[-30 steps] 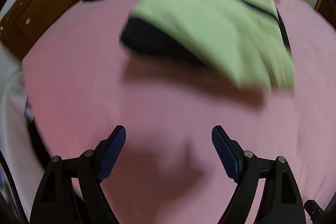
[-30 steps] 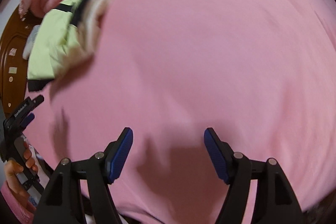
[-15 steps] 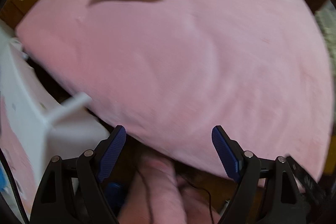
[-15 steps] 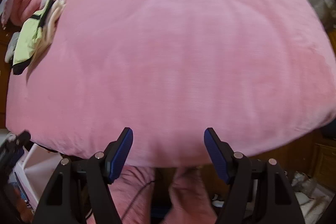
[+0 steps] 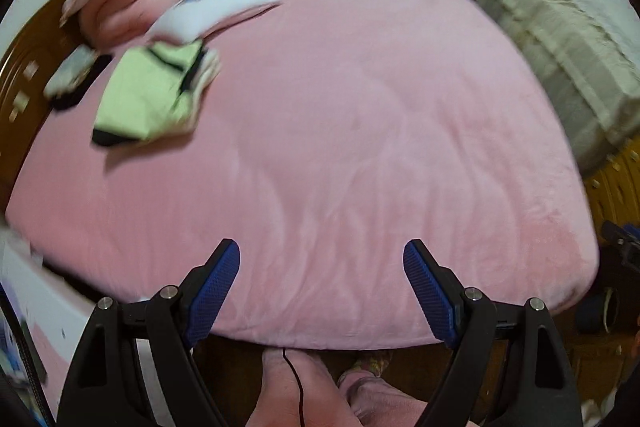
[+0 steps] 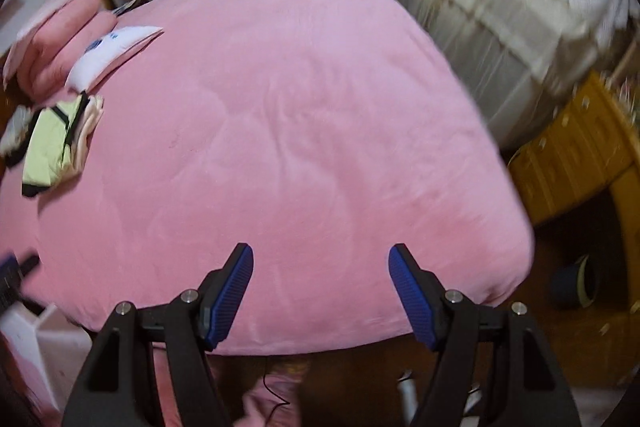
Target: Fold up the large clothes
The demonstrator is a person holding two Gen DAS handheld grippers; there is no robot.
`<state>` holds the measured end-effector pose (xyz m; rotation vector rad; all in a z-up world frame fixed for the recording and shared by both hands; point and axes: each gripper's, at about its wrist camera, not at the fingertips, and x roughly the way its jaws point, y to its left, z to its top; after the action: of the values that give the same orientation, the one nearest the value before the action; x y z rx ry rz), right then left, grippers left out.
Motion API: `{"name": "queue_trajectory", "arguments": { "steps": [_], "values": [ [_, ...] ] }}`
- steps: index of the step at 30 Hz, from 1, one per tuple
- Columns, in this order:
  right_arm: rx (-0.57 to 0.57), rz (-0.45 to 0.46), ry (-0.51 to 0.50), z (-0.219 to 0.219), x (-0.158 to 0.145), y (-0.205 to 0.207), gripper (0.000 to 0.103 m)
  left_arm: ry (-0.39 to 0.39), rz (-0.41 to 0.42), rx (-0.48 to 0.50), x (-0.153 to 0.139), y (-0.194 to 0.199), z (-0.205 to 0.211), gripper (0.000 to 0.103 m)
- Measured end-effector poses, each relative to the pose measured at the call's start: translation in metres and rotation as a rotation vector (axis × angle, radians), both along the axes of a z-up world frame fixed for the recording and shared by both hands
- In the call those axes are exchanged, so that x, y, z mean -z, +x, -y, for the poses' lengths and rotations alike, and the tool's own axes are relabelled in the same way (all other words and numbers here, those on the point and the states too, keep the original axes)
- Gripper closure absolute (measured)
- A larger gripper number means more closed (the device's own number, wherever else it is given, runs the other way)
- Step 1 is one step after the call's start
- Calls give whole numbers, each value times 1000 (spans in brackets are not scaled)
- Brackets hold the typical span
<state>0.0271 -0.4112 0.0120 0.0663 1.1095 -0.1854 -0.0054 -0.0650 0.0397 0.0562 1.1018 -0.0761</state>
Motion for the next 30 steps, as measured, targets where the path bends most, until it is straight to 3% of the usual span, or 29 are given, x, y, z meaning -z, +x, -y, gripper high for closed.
{"name": "queue_trajectory", "arguments": {
  "steps": [4,6,11,13,15,19,23,30],
  "values": [
    [-52,17,20,-11,-27,-9,32,44,-52,97,-26,1,26,20],
    [-64,-5,69,-20,-32,-18,28,57,-37,112,-34,-4,34,20],
    [-41,-81,156,-60,-23,-39,25,93,46,28,-40,-24,37,20],
    [-19,-88,184,-72,-17,-46,25,84,43,16,-36,-37,34,19],
    [-67,-112,204,-86,-11,-43,25,92,17,32,-28,-45,31,19],
    [-88,-71,123,-107,-12,-40,25,64,-75,-9,-8,-46,14,19],
    [-148,-106,93,-129,0,-38,25,21,-134,-57,8,-49,-2,19],
    [-148,-94,38,-135,4,-37,25,15,-142,-97,16,-52,-11,19]
  ]
}}
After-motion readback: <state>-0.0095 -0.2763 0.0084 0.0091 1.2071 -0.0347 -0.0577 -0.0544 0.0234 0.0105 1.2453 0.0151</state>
